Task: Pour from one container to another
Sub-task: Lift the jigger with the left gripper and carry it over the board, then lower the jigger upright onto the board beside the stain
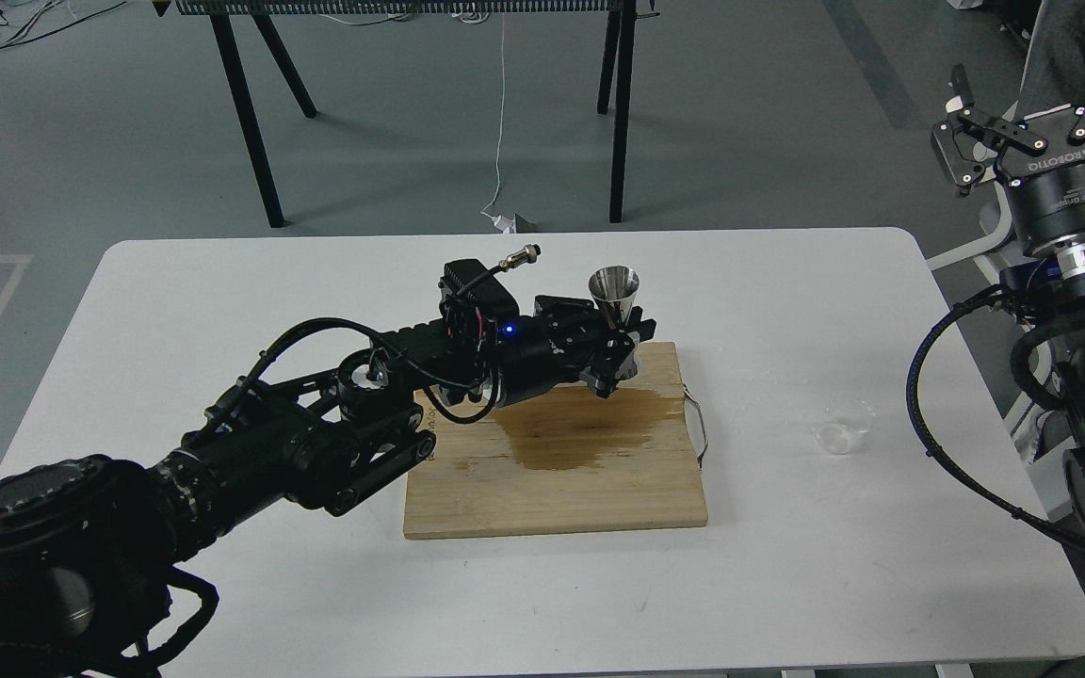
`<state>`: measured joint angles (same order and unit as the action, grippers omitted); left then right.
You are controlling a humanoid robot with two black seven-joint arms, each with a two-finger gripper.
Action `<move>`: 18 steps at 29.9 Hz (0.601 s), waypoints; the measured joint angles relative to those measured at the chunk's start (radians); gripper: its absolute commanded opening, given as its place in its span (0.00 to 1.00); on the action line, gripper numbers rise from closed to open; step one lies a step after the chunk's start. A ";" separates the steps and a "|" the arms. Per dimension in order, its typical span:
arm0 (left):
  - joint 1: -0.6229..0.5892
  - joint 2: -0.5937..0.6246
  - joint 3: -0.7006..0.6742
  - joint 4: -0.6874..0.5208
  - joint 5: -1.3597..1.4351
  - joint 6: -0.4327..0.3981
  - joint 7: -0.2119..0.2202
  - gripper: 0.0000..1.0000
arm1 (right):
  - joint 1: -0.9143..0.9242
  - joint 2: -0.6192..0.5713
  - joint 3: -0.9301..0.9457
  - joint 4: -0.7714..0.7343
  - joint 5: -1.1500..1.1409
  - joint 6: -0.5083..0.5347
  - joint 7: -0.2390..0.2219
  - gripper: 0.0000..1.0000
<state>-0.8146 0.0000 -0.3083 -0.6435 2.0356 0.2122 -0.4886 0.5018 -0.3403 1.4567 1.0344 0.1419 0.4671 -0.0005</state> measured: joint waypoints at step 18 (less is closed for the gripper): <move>0.082 0.000 0.001 0.112 0.033 0.062 0.000 0.10 | 0.011 0.001 -0.005 -0.002 -0.001 -0.007 -0.003 0.99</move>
<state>-0.7322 0.0000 -0.3072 -0.5319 2.0685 0.2743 -0.4886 0.5124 -0.3390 1.4513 1.0323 0.1411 0.4598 -0.0031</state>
